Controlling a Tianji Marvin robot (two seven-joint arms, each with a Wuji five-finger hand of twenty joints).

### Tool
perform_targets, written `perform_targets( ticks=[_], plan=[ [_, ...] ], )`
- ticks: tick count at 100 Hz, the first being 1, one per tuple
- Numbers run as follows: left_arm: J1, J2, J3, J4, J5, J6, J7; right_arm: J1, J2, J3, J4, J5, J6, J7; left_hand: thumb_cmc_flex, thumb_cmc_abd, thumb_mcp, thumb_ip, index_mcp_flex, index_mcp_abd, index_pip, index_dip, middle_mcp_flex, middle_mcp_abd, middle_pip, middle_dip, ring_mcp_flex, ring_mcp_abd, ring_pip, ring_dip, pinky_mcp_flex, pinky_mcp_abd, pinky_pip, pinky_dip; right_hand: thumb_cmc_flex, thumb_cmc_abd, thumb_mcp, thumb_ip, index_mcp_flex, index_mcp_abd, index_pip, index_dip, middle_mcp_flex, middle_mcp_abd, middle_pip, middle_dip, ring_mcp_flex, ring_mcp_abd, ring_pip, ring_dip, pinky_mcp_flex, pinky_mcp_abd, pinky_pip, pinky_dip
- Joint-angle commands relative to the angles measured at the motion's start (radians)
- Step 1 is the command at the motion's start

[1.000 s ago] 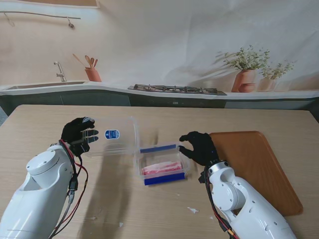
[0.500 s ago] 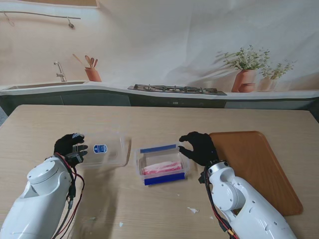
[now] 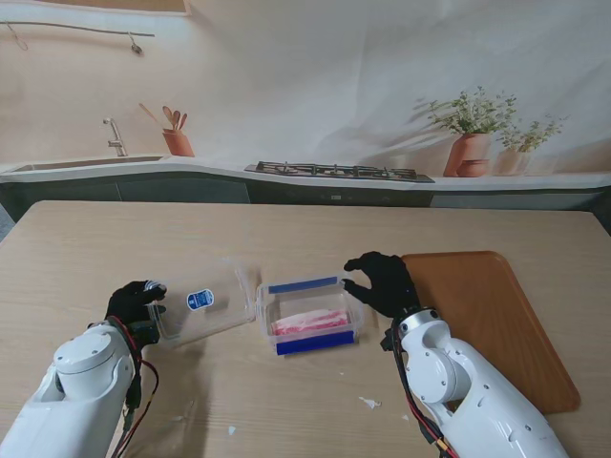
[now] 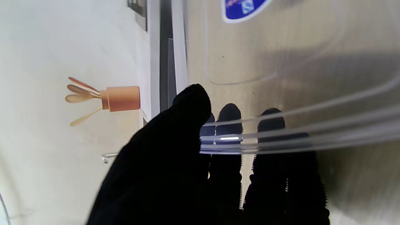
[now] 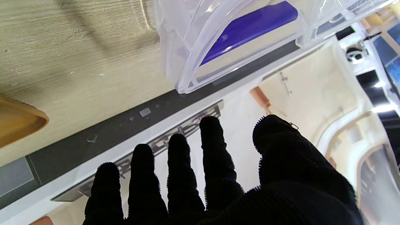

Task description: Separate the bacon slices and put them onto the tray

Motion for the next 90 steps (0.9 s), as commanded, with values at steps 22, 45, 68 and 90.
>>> perform_targets(
  ticks=[22, 45, 68, 90],
  plan=[
    [0.096, 0.047, -0.007, -0.123, 0.119, 0.105, -0.083, -0.021, -0.003, 0.008, -0.029, -0.014, -0.007, 0.015, -0.297, -0.024, 0.116, 0.057, 0.025, 0.098, -0.476, -0.255, -0.402, 0.064, -0.207, -0.656, -0.315, -0.013, -0.373, -0.244, -0.186, 0.040, -0.278, -0.003, 0.056, 0.023, 0.016, 0.072, -0.003, -0.031, -0.009, 0.016, -0.012, 0.001, 0.015, 0.002, -0.021, -0.013, -0.005, -0.004, -0.022, -0.026, -0.020, 0.020],
    [0.126, 0.079, -0.002, -0.177, 0.256, 0.123, -0.146, -0.026, -0.003, 0.013, -0.034, -0.013, -0.007, 0.014, -0.362, -0.052, 0.041, 0.072, -0.077, 0.086, -0.656, -0.353, -0.497, 0.064, -0.349, -0.785, -0.412, -0.037, -0.565, -0.369, -0.192, 0.044, -0.553, -0.089, 0.042, 0.018, 0.027, 0.070, -0.006, -0.031, -0.010, 0.015, -0.012, 0.002, 0.014, 0.002, -0.020, -0.012, -0.007, -0.004, -0.022, -0.026, -0.021, 0.019],
    [0.115, 0.097, 0.001, -0.165, 0.330, 0.047, -0.172, -0.025, -0.003, 0.012, -0.034, -0.012, -0.008, 0.016, -0.381, -0.064, -0.009, 0.079, -0.178, -0.058, -0.645, -0.351, -0.509, -0.025, -0.423, -0.832, -0.445, -0.115, -0.634, -0.386, -0.199, 0.012, -0.752, -0.081, 0.034, 0.014, 0.031, 0.068, -0.007, -0.038, -0.010, 0.015, -0.011, 0.002, 0.013, 0.002, -0.019, -0.014, -0.007, -0.005, -0.021, -0.024, -0.021, 0.019],
    [0.086, 0.132, 0.081, -0.166, 0.588, -0.187, -0.161, -0.020, -0.002, 0.008, -0.032, -0.016, -0.012, 0.021, -0.370, -0.068, 0.038, 0.075, -0.152, -0.125, -0.561, -0.309, -0.484, -0.043, -0.322, -0.757, -0.404, -0.111, -0.632, -0.354, -0.179, 0.038, -0.833, 0.002, 0.032, 0.009, 0.038, 0.068, -0.010, -0.039, -0.011, 0.015, -0.007, -0.005, 0.014, 0.002, -0.016, -0.016, -0.008, -0.005, -0.018, -0.023, -0.021, 0.019]
  ],
)
